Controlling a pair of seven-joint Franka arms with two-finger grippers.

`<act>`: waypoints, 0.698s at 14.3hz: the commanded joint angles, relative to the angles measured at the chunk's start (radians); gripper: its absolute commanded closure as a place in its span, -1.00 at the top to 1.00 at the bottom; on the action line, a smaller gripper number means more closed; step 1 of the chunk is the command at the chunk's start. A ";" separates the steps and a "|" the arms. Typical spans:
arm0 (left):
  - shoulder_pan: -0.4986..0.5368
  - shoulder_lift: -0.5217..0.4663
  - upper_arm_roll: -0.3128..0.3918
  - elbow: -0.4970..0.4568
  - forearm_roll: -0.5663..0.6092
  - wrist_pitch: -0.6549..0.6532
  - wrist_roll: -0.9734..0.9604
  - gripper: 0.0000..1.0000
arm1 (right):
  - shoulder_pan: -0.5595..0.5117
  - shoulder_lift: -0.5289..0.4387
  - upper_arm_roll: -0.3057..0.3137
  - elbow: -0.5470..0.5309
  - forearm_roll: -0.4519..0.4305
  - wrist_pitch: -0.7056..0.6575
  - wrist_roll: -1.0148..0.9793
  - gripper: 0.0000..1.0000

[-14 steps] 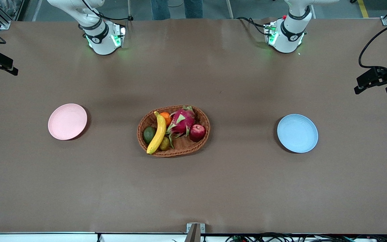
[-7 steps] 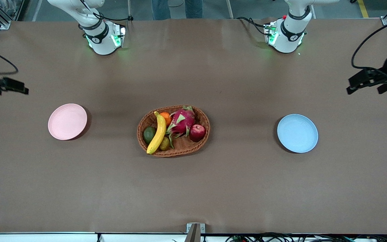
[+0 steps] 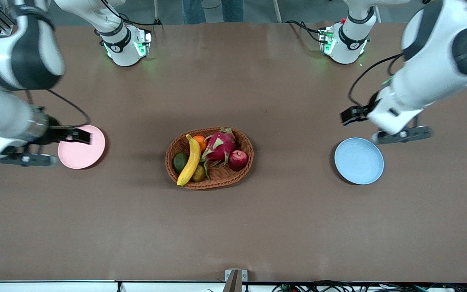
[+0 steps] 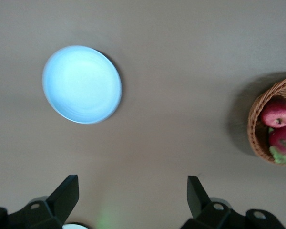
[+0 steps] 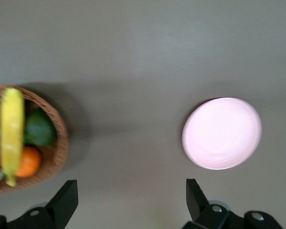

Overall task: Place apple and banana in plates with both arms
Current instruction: 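Reach the right gripper to the banana while the left gripper reaches the apple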

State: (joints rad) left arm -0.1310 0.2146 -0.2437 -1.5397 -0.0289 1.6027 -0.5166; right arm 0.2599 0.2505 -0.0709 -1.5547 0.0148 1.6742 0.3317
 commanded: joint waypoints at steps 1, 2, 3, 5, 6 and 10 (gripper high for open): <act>-0.099 0.113 -0.003 0.038 0.001 0.074 -0.204 1.00 | 0.134 0.099 -0.010 0.024 -0.019 0.074 0.294 1.00; -0.126 0.153 -0.003 0.052 0.000 0.116 -0.282 1.00 | 0.178 0.134 -0.010 0.028 -0.021 0.097 0.411 1.00; -0.156 0.193 -0.003 0.065 0.000 0.158 -0.366 1.00 | 0.203 0.165 -0.010 0.042 -0.018 0.122 0.519 1.00; -0.223 0.253 -0.003 0.075 0.001 0.265 -0.544 1.00 | 0.243 0.254 -0.010 0.111 -0.015 0.142 0.683 1.00; -0.248 0.281 -0.003 0.076 0.001 0.319 -0.635 1.00 | 0.263 0.306 -0.010 0.160 -0.015 0.147 0.749 1.00; -0.314 0.388 -0.003 0.078 0.000 0.534 -0.985 1.00 | 0.314 0.455 -0.010 0.294 -0.015 0.169 0.943 1.00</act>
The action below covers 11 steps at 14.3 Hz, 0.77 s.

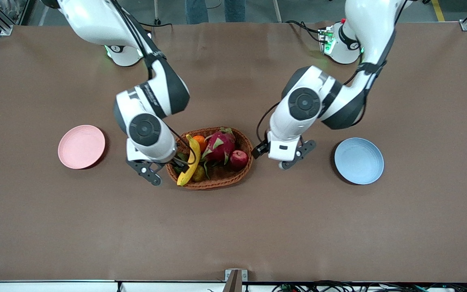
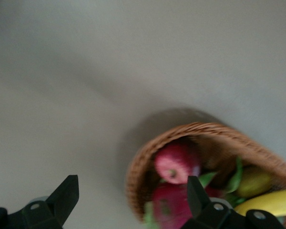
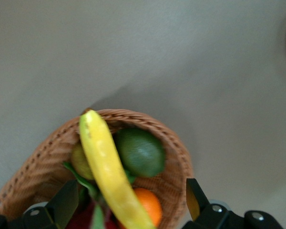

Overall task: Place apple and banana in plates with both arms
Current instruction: 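Reach the right gripper to the banana while the left gripper reaches the apple, then close the right gripper on the banana while the left gripper grasps the apple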

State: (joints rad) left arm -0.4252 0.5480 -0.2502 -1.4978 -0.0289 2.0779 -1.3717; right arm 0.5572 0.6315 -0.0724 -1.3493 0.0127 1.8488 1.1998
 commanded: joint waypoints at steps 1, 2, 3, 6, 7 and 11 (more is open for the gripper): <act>-0.030 0.072 0.003 0.036 0.001 0.089 -0.177 1.00 | 0.017 0.085 -0.009 0.084 -0.010 0.035 0.092 1.00; -0.041 0.085 0.003 0.036 0.001 0.106 -0.213 1.00 | 0.017 0.099 -0.009 0.082 -0.005 0.068 0.122 1.00; -0.052 0.102 0.003 0.036 0.001 0.116 -0.246 1.00 | 0.018 0.114 -0.009 0.082 -0.003 0.088 0.142 1.00; -0.075 0.139 0.005 0.036 0.004 0.149 -0.303 1.00 | 0.023 0.151 -0.009 0.082 -0.005 0.096 0.141 0.99; -0.078 0.148 0.005 0.034 0.007 0.159 -0.313 1.00 | 0.023 0.155 -0.009 0.079 -0.003 0.096 0.138 0.98; -0.096 0.179 0.005 0.034 0.010 0.165 -0.314 1.00 | 0.027 0.188 -0.009 0.075 0.000 0.095 0.124 0.90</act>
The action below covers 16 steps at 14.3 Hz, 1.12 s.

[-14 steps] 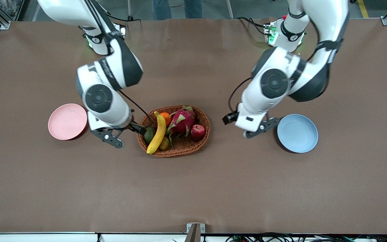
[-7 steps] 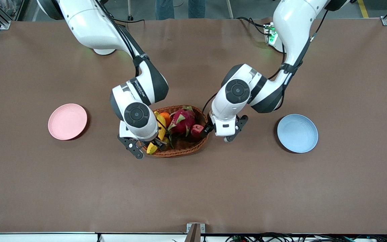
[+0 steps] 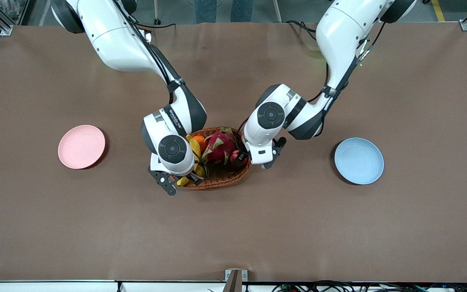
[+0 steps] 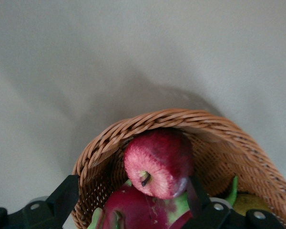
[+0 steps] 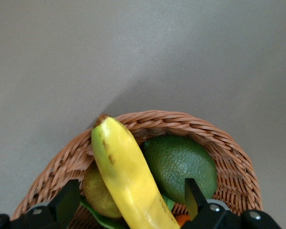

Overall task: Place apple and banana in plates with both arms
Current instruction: 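Close the right gripper on the banana while the left gripper grasps the apple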

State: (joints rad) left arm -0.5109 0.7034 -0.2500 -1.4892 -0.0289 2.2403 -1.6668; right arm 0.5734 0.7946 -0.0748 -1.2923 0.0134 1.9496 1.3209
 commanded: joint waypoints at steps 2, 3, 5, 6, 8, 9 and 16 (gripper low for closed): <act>-0.015 0.041 0.005 0.026 0.012 0.004 -0.019 1.00 | 0.029 0.038 -0.007 0.002 -0.004 -0.006 0.000 0.67; -0.018 0.047 0.011 0.026 0.010 0.010 -0.019 1.00 | 0.039 0.040 -0.007 -0.002 -0.009 -0.006 -0.008 0.43; -0.018 0.059 0.011 0.027 0.010 0.048 -0.021 1.00 | 0.039 0.038 -0.007 -0.002 -0.001 -0.014 -0.072 -0.45; -0.018 0.064 0.012 0.030 0.007 0.059 -0.021 1.00 | 0.028 0.037 -0.007 -0.001 0.002 -0.017 -0.074 -0.82; -0.018 0.074 0.014 0.052 0.004 0.073 -0.022 1.00 | 0.016 0.032 -0.005 0.004 0.023 -0.020 -0.077 -0.99; -0.018 0.077 0.014 0.064 0.004 0.073 -0.034 1.00 | -0.001 0.028 -0.005 0.005 0.048 -0.027 -0.080 -0.99; -0.026 0.114 0.015 0.076 0.007 0.127 -0.074 1.00 | -0.118 -0.063 -0.003 0.021 0.174 -0.161 -0.299 -0.99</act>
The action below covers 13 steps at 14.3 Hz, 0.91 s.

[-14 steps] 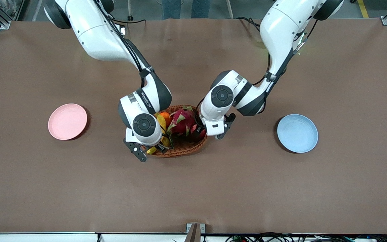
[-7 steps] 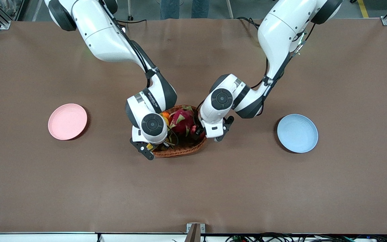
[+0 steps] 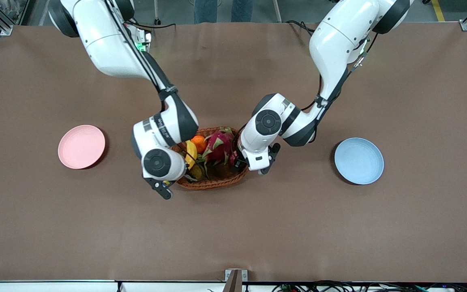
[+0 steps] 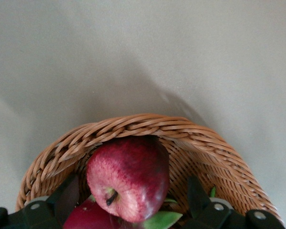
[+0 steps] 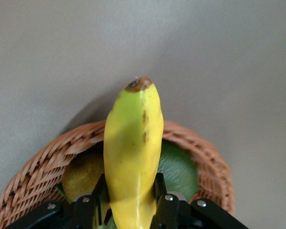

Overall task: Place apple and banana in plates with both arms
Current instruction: 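Carry the banana to the pink plate while the left gripper lifts the apple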

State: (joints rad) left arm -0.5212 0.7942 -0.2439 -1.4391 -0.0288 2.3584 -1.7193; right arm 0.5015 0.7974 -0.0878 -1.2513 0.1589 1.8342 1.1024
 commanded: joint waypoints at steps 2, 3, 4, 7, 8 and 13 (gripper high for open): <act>-0.017 0.025 0.008 0.023 0.009 0.009 -0.022 1.00 | -0.093 -0.102 0.008 -0.022 0.028 -0.096 -0.188 -0.99; -0.023 0.030 0.009 0.022 0.009 0.009 -0.023 0.93 | -0.124 -0.127 0.008 -0.026 0.028 -0.127 -0.264 -0.99; -0.023 0.030 0.009 0.022 0.007 0.009 -0.031 0.61 | -0.151 -0.150 0.007 -0.033 0.027 -0.162 -0.332 -0.99; -0.017 0.013 0.011 0.025 0.009 -0.005 -0.068 -0.27 | -0.244 -0.216 0.003 -0.092 0.025 -0.207 -0.522 -0.99; -0.013 -0.001 0.011 0.025 0.009 -0.017 -0.069 -0.35 | -0.273 -0.249 0.003 -0.141 0.025 -0.198 -0.583 -0.99; 0.032 -0.114 0.014 0.022 0.013 -0.151 -0.066 -0.40 | -0.478 -0.406 0.007 -0.440 0.028 -0.086 -0.957 -0.99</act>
State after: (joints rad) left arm -0.5158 0.7609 -0.2345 -1.3989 -0.0280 2.2765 -1.7695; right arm 0.1082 0.5092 -0.1028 -1.4879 0.1729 1.6712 0.2835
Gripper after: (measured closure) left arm 0.242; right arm 0.581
